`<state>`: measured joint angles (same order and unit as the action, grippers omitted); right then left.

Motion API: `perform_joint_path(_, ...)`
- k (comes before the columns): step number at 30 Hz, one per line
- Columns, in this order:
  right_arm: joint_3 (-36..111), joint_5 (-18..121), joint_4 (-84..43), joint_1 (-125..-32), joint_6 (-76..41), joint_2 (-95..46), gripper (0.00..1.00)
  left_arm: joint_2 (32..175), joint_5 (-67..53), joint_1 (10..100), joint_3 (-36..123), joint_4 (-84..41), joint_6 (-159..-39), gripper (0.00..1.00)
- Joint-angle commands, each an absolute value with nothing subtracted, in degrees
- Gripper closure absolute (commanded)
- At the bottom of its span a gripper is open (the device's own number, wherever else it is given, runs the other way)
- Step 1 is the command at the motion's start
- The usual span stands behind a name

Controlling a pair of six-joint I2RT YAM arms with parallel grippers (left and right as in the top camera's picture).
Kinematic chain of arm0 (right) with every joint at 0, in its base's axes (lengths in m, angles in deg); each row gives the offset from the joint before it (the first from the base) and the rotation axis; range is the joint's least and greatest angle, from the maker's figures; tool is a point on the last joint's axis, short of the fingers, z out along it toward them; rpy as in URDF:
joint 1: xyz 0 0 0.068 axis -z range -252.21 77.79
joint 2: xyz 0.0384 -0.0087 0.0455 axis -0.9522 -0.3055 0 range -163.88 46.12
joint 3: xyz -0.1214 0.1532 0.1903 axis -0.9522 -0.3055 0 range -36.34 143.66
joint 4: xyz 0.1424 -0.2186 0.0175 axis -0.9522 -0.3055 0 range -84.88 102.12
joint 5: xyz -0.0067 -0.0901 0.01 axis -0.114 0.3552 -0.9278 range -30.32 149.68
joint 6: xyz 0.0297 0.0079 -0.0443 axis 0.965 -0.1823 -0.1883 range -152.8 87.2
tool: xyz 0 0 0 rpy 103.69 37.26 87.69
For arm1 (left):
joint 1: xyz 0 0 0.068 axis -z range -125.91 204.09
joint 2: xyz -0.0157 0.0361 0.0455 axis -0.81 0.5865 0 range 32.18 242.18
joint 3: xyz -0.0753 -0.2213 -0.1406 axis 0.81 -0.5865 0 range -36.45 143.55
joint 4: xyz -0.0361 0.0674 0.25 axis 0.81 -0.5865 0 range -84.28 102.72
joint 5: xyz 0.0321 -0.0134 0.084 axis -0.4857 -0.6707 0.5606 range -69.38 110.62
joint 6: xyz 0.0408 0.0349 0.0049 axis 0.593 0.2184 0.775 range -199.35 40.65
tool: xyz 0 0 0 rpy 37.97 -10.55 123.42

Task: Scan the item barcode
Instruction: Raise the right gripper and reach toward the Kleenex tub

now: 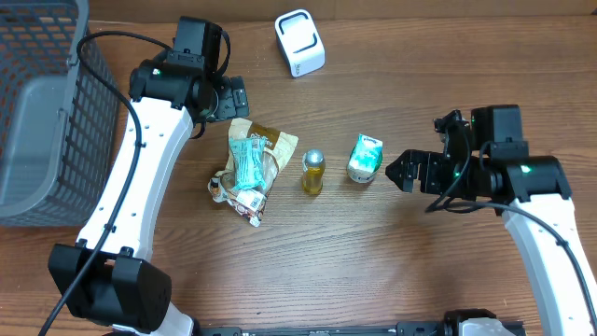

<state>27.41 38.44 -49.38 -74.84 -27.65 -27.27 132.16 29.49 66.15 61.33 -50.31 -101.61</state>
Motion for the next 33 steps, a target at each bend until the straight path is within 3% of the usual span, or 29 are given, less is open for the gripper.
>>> perform_joint_path(1, 28.9, 37.3, -49.1, -74.8, -27.9, -27.9, 0.0, 131.5, 30.0, 66.5, 62.3, -50.3, -100.7, 0.0)
perform_joint_path(23, 28.9, 37.2, -46.4, -74.8, -27.9, -27.9, 0.0, 131.5, 30.1, 66.5, 62.3, -50.3, -100.7, 0.0)
perform_joint_path(33, 28.9, 26.1, -45.0, -74.8, -28.0, -27.9, 0.0, 131.5, 30.1, 66.5, 62.3, -50.3, -100.7, 0.0)
